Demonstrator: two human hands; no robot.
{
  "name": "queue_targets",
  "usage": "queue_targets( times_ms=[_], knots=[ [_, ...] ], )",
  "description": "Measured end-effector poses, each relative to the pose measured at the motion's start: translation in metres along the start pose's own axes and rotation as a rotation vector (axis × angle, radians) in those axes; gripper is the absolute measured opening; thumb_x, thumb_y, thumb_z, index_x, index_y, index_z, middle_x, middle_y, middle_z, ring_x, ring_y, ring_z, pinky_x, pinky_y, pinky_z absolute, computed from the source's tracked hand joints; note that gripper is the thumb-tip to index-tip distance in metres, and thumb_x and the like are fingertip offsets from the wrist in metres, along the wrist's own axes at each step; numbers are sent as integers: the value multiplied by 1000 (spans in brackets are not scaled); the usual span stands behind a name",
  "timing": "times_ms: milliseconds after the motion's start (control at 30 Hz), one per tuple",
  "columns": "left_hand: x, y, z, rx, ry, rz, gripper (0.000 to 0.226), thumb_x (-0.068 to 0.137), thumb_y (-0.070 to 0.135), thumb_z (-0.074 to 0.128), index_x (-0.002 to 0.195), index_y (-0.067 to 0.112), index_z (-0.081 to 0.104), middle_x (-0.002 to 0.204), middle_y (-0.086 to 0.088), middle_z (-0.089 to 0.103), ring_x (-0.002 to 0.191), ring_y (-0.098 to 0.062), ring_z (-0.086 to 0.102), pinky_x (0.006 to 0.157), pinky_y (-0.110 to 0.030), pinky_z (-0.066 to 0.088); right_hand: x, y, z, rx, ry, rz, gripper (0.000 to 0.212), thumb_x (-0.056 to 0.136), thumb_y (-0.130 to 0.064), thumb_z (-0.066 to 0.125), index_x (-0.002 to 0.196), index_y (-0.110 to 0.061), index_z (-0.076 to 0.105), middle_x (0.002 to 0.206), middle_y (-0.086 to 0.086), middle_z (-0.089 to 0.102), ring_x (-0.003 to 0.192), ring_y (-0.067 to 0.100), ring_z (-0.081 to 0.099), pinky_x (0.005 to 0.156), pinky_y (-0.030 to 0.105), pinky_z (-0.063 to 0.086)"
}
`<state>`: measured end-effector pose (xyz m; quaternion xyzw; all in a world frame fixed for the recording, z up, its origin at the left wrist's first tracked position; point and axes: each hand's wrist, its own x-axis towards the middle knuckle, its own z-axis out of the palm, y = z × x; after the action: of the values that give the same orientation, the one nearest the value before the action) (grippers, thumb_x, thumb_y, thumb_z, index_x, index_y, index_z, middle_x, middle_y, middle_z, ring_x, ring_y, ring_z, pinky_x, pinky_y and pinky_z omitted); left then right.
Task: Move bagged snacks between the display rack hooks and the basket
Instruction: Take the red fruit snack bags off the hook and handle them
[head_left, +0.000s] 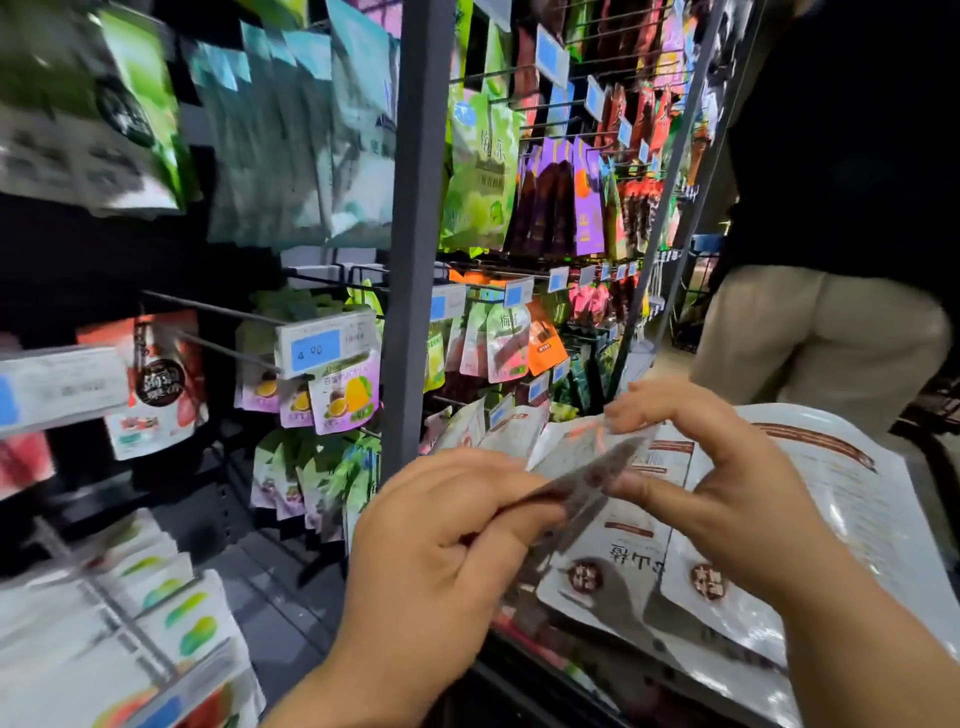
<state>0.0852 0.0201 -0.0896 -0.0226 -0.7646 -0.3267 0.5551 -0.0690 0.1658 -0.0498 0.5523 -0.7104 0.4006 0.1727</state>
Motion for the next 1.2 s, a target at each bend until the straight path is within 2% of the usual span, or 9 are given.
queue_targets(
  times_ms=[133, 367, 467, 533, 600, 667, 733, 967, 1200],
  knots=[
    [4, 21, -30, -24, -25, -70, 21, 81, 42, 63, 99, 37, 72, 84, 25, 70, 79, 2, 67, 67, -8, 47, 4, -16, 2, -23, 41, -56, 37, 72, -66, 62, 93, -35, 63, 100, -18, 64, 98, 3, 58, 86, 33, 44],
    [12, 51, -81, 15, -33, -176, 7, 67, 53, 65, 71, 53, 71, 67, 23, 67, 65, 0, 63, 53, -6, 42, -4, -58, -4, 48, -38, -183, 30, 80, -56, 62, 76, -27, 54, 73, -12, 58, 64, 5, 56, 55, 16, 42],
    [13, 57, -89, 14, 48, -221, 12, 66, 38, 84, 70, 43, 74, 67, 18, 70, 65, -2, 66, 55, -14, 50, -11, -70, -5, -10, -24, -123, 33, 79, -54, 59, 73, -23, 51, 70, -6, 57, 60, 10, 55, 51, 16, 38],
    [14, 56, -91, -10, 133, -282, 22, 67, 25, 83, 78, 40, 74, 74, 19, 72, 71, 0, 67, 60, -8, 48, -14, -78, -8, 17, 63, -42, 33, 81, -49, 67, 72, -19, 56, 73, -4, 61, 62, 10, 59, 51, 15, 40],
    [14, 50, -93, -43, 191, -359, 35, 61, 39, 85, 91, 46, 69, 93, 21, 71, 83, 1, 68, 71, -13, 51, -15, -82, -12, 132, 167, 68, 21, 85, -34, 75, 81, -17, 64, 80, -10, 68, 70, 5, 64, 59, 14, 49],
    [13, 44, -89, -140, 208, -453, 62, 53, 49, 91, 106, 52, 59, 117, 17, 65, 96, -4, 67, 80, -25, 53, -17, -85, -15, 259, 205, 185, 12, 83, -28, 73, 93, -26, 67, 86, -9, 73, 78, 9, 69, 75, 36, 57],
    [9, 36, -76, -386, 213, -556, 80, 53, 33, 90, 121, 42, 48, 133, 5, 57, 100, -9, 69, 76, -27, 57, -18, -87, -17, 394, 241, 286, 12, 86, -21, 71, 93, -31, 67, 88, -3, 75, 83, 17, 72, 78, 52, 57],
    [-34, 27, -15, -1030, -347, -906, 95, 42, 28, 98, 128, 12, 61, 120, -17, 68, 109, -36, 67, 83, -43, 59, -22, -80, -21, 697, 335, 532, 8, 94, -12, 62, 98, -17, 67, 94, 4, 77, 88, 22, 74, 80, 46, 60],
    [-57, 19, 23, -1042, -395, -1013, 85, 33, 27, 99, 112, 13, 72, 117, -25, 67, 104, -45, 66, 85, -56, 55, -38, -36, -68, 388, 287, 578, 5, 93, -22, 65, 90, -18, 66, 88, 4, 75, 79, 13, 72, 65, 28, 57]
  ],
)
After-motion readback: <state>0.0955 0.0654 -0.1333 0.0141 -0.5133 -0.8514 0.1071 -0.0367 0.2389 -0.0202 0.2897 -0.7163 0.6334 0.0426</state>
